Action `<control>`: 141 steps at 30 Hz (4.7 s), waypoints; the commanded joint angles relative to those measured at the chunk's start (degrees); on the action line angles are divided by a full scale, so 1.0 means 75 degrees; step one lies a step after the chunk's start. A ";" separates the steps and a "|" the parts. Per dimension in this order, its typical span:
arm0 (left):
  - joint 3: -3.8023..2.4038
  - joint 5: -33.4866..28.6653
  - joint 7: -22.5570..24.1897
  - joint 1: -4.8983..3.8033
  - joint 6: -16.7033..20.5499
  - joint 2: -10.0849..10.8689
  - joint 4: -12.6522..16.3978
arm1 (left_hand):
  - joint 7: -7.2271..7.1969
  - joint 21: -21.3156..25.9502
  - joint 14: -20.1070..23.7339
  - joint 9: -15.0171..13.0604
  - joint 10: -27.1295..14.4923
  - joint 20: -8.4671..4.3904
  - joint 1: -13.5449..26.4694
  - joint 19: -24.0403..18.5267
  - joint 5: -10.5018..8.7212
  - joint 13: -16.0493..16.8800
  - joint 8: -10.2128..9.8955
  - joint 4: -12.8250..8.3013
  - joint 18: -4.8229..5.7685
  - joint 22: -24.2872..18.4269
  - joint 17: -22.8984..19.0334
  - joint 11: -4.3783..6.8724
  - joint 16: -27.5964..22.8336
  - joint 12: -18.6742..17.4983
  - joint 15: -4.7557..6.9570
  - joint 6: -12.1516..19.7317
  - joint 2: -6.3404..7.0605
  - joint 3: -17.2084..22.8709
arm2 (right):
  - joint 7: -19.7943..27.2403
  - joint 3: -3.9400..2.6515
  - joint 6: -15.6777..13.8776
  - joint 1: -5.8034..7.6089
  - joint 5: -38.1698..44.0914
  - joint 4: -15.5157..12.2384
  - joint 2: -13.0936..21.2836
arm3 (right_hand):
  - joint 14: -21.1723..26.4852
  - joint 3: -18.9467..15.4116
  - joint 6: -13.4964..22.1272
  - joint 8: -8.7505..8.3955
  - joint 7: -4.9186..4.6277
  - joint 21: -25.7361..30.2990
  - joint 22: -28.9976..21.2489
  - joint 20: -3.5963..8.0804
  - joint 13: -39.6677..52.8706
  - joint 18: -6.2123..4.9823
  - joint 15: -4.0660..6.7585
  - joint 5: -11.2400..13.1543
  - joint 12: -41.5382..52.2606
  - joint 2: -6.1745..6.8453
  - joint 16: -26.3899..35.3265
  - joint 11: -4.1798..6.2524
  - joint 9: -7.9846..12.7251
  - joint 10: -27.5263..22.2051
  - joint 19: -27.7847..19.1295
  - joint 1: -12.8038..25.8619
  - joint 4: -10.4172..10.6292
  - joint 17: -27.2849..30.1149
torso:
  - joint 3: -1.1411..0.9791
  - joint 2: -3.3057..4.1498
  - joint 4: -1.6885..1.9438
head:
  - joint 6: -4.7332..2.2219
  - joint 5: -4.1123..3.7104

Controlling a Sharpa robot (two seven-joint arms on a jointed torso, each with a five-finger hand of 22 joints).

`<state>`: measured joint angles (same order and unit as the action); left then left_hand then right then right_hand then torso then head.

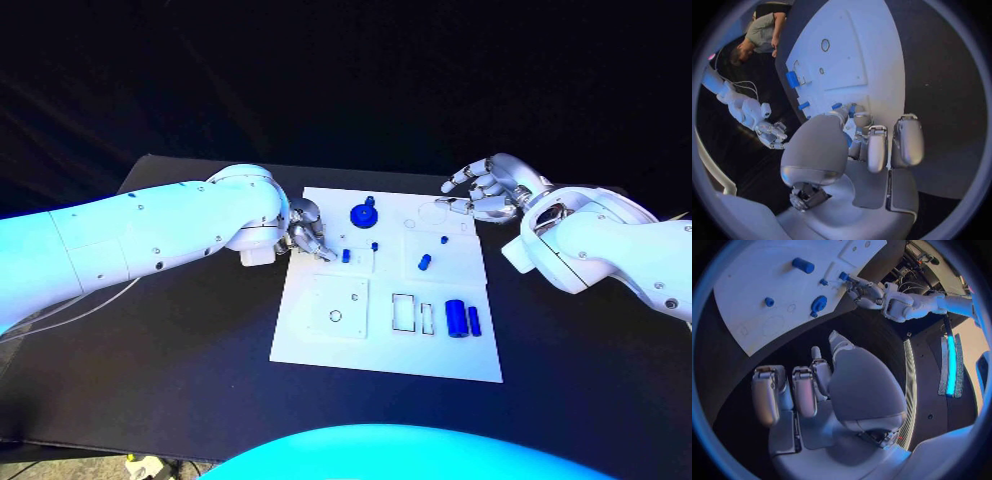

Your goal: Assemble the parts on the task board

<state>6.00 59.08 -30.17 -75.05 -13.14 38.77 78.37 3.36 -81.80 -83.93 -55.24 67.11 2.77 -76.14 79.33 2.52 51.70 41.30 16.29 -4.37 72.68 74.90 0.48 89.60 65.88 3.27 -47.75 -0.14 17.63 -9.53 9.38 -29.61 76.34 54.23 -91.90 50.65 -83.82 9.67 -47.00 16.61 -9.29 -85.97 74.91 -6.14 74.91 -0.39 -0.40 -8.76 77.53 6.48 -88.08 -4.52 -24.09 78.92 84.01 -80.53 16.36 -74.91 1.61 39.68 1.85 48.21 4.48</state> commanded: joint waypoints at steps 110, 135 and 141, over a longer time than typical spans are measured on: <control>0.0007 -0.0415 -0.0035 0.0009 -0.0789 -0.0323 -0.0462 | -0.0060 -0.0030 -0.0809 0.0014 0.0244 -0.0025 0.0532 0.0063 0.0046 0.0088 -0.0009 0.0062 0.0089 0.0036 0.2013 0.0046 0.0054 0.0026 0.0077 -0.0304 -0.0021 -0.0103 | 0.0054 -0.0001 0.0096 -0.0007 0.0035 0.0008 0.0000 | -0.0682 0.0046 0.0035 0.0011 -0.0004 0.0047 0.1643 0.0049 0.0512 -0.0093 0.0053 -0.0020 0.0020 0.0008 0.0027 0.0014 -0.0006 0.0035 0.0565 0.0041 -0.0020 -0.1450 | -0.0005 0.0002 0.0002 | 0.0049 -0.0004; 0.0011 -0.0313 -0.0038 0.0008 -0.0766 -0.0348 -0.0480 | -0.0059 -0.0016 -0.0809 0.0002 0.0253 -0.0020 0.1253 0.0063 0.0045 0.0075 -0.0026 0.0066 0.0085 0.0030 0.2013 0.0041 0.0054 -0.0002 0.0074 -0.0349 0.0002 -0.0601 | 0.0059 -0.0001 0.0083 -0.0007 0.0033 -0.0013 0.0021 | -0.0682 0.0046 0.0035 0.0011 -0.0004 0.0047 0.1643 0.0049 0.0512 -0.0093 0.0053 -0.0020 0.0020 0.0008 0.0027 0.0014 -0.0006 0.0035 0.0565 0.0041 -0.0020 -0.1450 | -0.0002 0.0000 0.0001 | 0.0054 -0.0022; 0.0011 -0.0270 -0.0034 0.0008 -0.0798 -0.0308 -0.0466 | -0.0062 -0.0014 -0.0808 -0.0002 0.0250 -0.0020 0.1304 0.0062 0.0045 0.0070 -0.0028 0.0057 0.0085 0.0029 0.2010 0.0043 0.0052 -0.0009 0.0074 -0.0350 0.0070 -0.0710 | 0.0060 -0.0001 0.0082 -0.0006 0.0032 -0.0015 0.0025 | -0.0682 0.0046 0.0035 0.0011 -0.0004 0.0047 0.1643 0.0049 0.0512 -0.0093 0.0053 -0.0020 0.0020 0.0008 0.0027 0.0014 -0.0006 0.0035 0.0565 0.0041 -0.0020 -0.1450 | 0.0000 0.0001 -0.0002 | 0.0051 -0.0017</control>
<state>5.83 56.93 -30.47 -75.37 -17.08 36.51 74.65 2.67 -82.02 -83.93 -55.21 68.61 2.56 -66.79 79.53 2.66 52.28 41.37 16.68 -4.37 72.97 74.90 0.82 89.81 66.10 3.67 -50.28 0.46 12.49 -9.51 9.38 -29.52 76.32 54.23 -91.91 50.82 -83.82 9.67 -47.00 16.61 -9.29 -85.97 74.93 -6.14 74.90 -0.39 -0.40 -8.77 77.53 6.49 -88.08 -4.52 -24.08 78.92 84.01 -80.54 16.36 -74.92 1.60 39.68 1.85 48.62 4.33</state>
